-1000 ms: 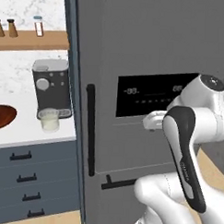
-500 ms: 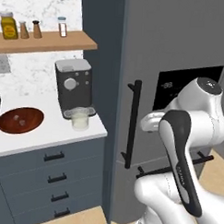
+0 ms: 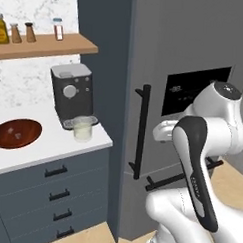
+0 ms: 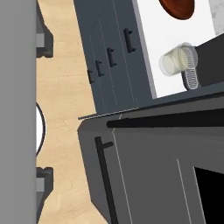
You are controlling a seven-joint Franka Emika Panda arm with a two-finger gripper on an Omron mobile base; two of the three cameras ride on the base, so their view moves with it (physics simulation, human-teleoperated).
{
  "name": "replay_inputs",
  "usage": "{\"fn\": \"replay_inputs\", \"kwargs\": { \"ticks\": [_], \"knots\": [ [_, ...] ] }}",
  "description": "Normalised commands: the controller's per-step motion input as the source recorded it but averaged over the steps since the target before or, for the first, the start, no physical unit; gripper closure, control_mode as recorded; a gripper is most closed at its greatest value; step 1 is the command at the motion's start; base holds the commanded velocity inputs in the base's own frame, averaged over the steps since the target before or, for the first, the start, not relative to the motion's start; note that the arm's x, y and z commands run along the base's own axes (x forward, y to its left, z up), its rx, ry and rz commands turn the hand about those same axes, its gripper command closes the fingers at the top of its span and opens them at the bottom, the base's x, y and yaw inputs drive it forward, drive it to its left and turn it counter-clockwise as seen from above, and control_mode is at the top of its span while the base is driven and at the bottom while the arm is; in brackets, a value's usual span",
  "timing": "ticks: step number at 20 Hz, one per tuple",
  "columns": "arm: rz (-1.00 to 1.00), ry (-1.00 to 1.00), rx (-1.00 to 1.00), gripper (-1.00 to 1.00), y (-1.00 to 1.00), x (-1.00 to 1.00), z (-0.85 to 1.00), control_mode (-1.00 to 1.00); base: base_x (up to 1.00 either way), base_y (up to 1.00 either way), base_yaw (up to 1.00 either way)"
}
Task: Grab a lemon wedge from the fridge and one ice cube from the ice bowl, and put them in the glass of lemonade.
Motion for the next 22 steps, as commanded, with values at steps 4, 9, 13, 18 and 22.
{"fn": "replay_inputs", "kwargs": {
  "ticks": [4, 9, 13, 18, 22],
  "knots": [
    [0.00, 0.00, 0.00, -1.00, 0.00, 0.00, 0.00, 1.00, -0.37, 0.31, -0.12],
    [0.00, 0.00, 0.00, -1.00, 0.00, 0.00, 0.00, 1.00, -0.02, 0.64, -0.29],
    [0.00, 0.00, 0.00, -1.00, 0.00, 0.00, 0.00, 1.00, 0.00, 0.43, -0.31],
    [0.00, 0.00, 0.00, -1.00, 0.00, 0.00, 0.00, 1.00, -0.03, 0.05, -0.22],
    [0.00, 0.00, 0.00, -1.00, 0.00, 0.00, 0.00, 1.00, -0.26, 0.00, -0.11]
  ]
}}
